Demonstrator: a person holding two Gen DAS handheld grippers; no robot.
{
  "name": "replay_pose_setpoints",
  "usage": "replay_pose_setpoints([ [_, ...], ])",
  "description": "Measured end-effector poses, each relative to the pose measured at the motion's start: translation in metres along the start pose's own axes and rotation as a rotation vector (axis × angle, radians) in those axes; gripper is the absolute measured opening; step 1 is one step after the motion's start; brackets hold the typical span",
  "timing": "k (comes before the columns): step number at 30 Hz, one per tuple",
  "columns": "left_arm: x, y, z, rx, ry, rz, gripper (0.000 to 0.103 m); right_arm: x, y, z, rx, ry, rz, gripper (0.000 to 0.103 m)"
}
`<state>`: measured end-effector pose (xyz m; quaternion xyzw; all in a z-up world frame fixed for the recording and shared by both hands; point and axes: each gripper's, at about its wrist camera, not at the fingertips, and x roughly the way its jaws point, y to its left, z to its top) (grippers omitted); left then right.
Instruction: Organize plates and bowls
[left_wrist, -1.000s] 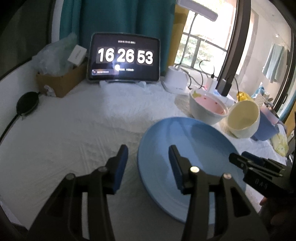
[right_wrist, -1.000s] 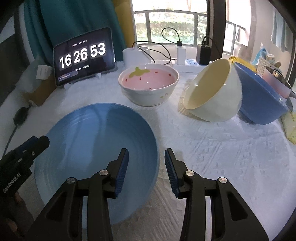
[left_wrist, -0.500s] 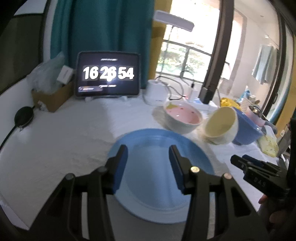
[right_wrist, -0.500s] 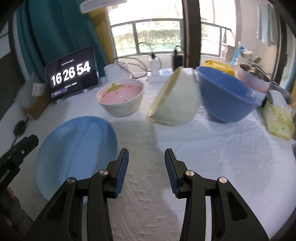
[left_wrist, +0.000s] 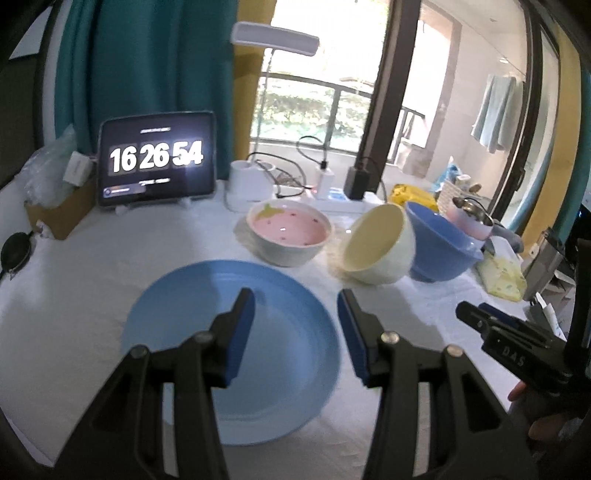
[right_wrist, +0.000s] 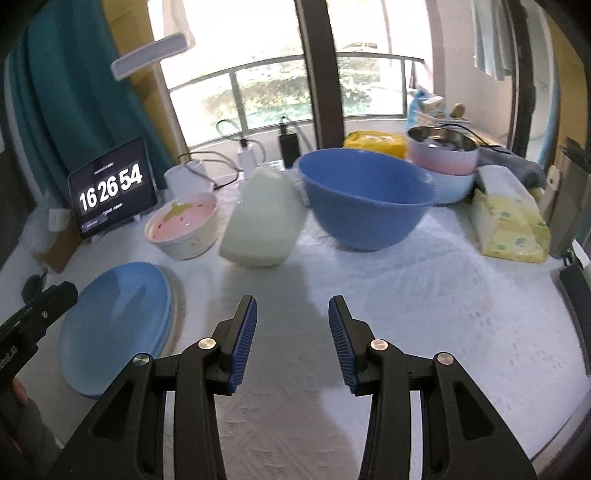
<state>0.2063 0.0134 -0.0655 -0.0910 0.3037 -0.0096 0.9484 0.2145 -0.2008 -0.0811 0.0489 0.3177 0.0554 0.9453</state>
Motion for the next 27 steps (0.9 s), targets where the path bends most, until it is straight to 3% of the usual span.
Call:
replay_pose_setpoints([
  [14,0.011,-0.074,0.005,0.080,0.008,-0.066,0.048,-0.017,-0.071,0.006,0.071,-0.055,-0.031,0.043],
  [27,0.034,-0.128,0.021,0.137,-0.009,-0.115,0.048,-0.014,-0.105,0.026,0.087,-0.099,-0.049,0.043],
])
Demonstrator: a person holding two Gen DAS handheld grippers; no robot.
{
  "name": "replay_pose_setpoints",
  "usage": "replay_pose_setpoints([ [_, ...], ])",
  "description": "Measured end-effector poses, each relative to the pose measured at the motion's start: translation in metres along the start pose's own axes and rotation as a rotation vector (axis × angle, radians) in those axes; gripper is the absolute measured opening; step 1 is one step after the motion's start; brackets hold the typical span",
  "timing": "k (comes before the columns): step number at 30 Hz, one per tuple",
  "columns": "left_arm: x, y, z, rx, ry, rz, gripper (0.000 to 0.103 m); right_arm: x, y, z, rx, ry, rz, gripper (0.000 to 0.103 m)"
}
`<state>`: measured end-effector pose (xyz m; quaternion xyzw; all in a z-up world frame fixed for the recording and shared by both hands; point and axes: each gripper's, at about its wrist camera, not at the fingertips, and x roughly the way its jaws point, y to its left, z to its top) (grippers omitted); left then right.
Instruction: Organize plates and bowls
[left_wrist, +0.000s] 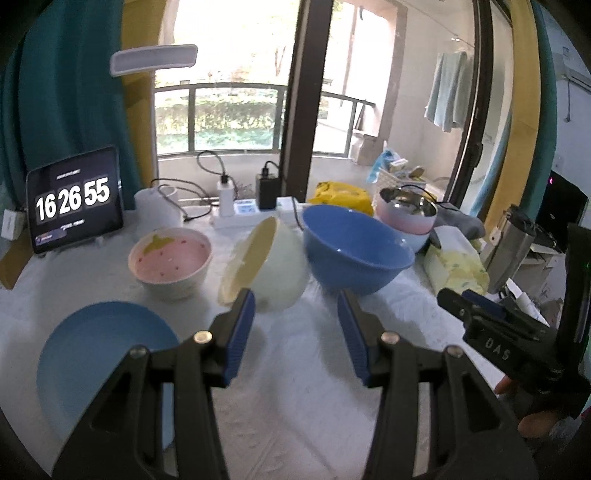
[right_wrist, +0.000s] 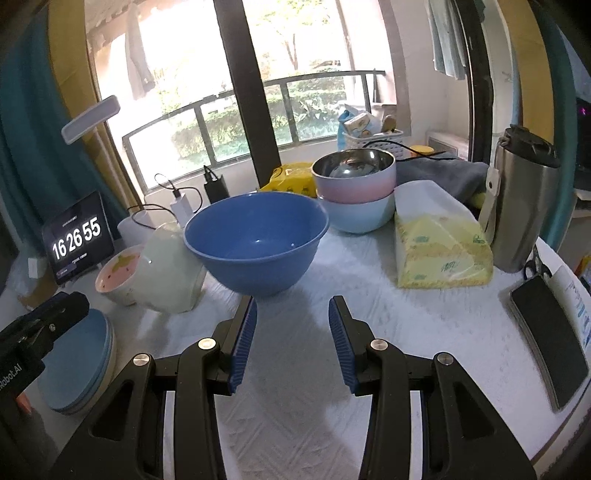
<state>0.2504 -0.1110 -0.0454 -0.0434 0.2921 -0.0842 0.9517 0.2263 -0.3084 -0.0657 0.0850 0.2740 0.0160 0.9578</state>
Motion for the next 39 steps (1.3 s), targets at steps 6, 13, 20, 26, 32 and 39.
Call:
replay_pose_setpoints([
  [6,0.016,-0.013,0.009,0.014,-0.008,-0.014,0.048,0.010,-0.009,0.006,0.005,0.000,-0.009,0.043],
  [13,0.036,-0.024,0.020,0.038,-0.027,-0.025,0.048,0.027,-0.017,0.020,-0.002,-0.011,-0.019,0.046],
  [20,0.057,-0.027,0.027,0.043,-0.011,-0.027,0.049,0.048,-0.016,0.034,-0.006,-0.013,-0.002,0.046],
  [26,0.071,-0.029,0.029,0.044,0.000,-0.025,0.049,0.073,-0.010,0.041,-0.014,0.017,0.020,0.046],
  [32,0.087,-0.031,0.029,0.048,0.020,-0.019,0.049,0.093,-0.017,0.038,-0.014,0.059,0.003,0.046],
  [39,0.106,-0.038,0.027,0.071,0.031,0.001,0.049,0.108,-0.032,0.024,0.016,0.128,0.001,0.046],
])
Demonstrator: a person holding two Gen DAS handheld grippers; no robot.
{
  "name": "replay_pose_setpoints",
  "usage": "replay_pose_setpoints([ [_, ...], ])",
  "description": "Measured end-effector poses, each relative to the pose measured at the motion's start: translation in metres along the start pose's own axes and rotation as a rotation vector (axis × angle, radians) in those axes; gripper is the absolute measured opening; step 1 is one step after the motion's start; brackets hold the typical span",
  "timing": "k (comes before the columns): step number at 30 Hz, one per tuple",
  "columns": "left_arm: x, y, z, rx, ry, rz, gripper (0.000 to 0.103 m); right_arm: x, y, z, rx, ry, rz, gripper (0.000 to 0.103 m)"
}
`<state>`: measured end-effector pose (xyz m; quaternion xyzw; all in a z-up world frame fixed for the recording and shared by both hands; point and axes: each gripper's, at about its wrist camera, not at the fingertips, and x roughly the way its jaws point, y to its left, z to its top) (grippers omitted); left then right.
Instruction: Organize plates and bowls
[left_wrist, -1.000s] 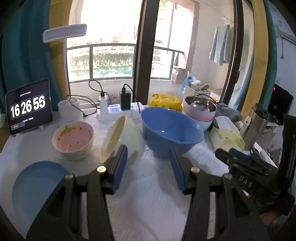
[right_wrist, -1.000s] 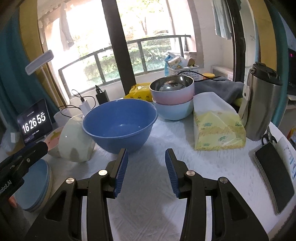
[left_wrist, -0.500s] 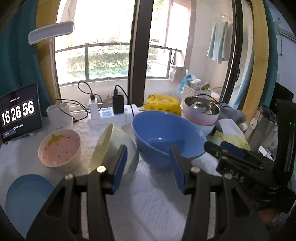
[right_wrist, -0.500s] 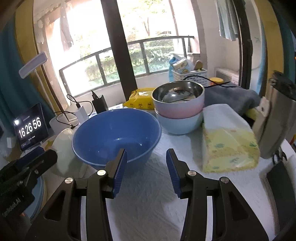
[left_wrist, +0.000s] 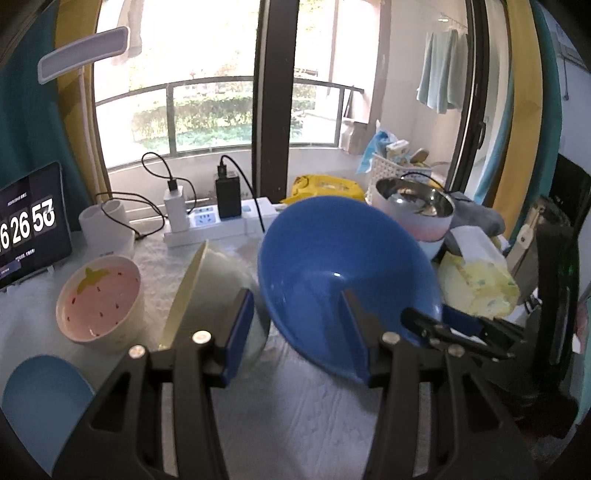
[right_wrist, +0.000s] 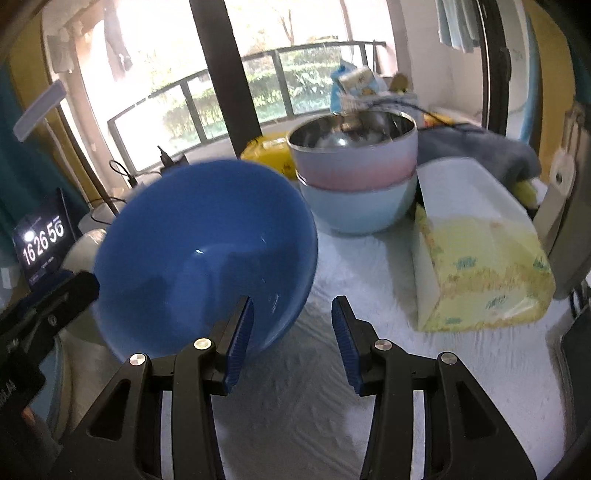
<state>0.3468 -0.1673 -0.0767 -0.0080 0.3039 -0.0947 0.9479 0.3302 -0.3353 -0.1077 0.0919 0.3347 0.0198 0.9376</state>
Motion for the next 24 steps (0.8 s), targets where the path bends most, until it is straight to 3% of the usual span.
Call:
replay_pose_setpoints([
  [8,0.022,-0.012,-0.007,0.051,0.038,0.031,0.049,0.014,-0.015,-0.004,0.054,0.030,0.021,0.045],
  [13,0.026,-0.014,-0.010,0.070,0.036,0.032,0.048,0.015,-0.015,-0.003,0.055,0.042,0.031,0.031],
  [15,0.026,-0.016,-0.012,0.082,0.037,0.024,0.044,0.015,-0.015,-0.003,0.052,0.044,0.034,0.022],
  [20,0.026,-0.016,-0.013,0.087,0.037,0.027,0.032,0.007,-0.016,-0.005,0.061,0.025,0.033,0.021],
  [24,0.020,-0.015,-0.013,0.087,0.036,0.024,0.031,-0.002,-0.012,-0.008,0.050,0.007,0.021,0.019],
])
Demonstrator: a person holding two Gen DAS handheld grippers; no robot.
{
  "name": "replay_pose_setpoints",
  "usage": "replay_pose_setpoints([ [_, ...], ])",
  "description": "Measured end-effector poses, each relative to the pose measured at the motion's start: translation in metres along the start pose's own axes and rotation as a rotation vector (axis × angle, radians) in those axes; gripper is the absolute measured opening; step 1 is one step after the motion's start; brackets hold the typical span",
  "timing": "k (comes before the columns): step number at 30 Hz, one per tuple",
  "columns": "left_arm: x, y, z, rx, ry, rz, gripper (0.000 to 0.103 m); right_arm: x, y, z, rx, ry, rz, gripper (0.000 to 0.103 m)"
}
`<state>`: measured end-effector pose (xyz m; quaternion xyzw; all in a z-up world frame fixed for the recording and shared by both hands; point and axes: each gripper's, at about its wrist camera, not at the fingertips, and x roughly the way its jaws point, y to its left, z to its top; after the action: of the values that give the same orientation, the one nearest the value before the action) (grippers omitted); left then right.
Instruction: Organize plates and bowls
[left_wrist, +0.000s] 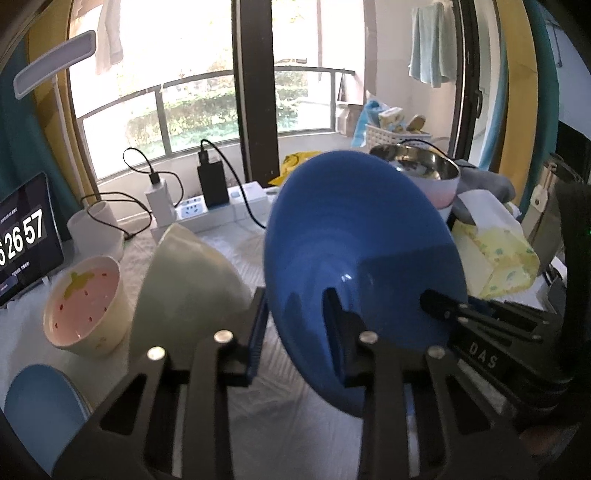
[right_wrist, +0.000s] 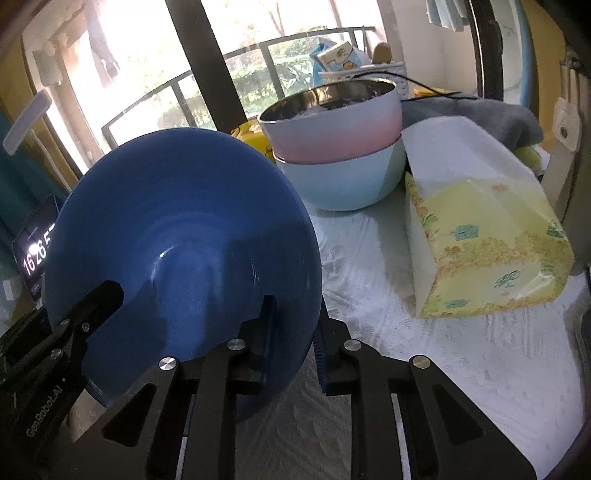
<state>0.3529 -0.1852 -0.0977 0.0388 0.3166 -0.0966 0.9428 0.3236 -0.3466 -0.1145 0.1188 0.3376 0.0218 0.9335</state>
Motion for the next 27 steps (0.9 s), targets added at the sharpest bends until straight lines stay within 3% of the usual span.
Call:
replay_pose_setpoints([
  [27,-0.064,0.010,-0.017,-0.024,-0.035,-0.033,0.031,-0.081,0.026,-0.028,-0.035,-0.064,0.004,0.019],
])
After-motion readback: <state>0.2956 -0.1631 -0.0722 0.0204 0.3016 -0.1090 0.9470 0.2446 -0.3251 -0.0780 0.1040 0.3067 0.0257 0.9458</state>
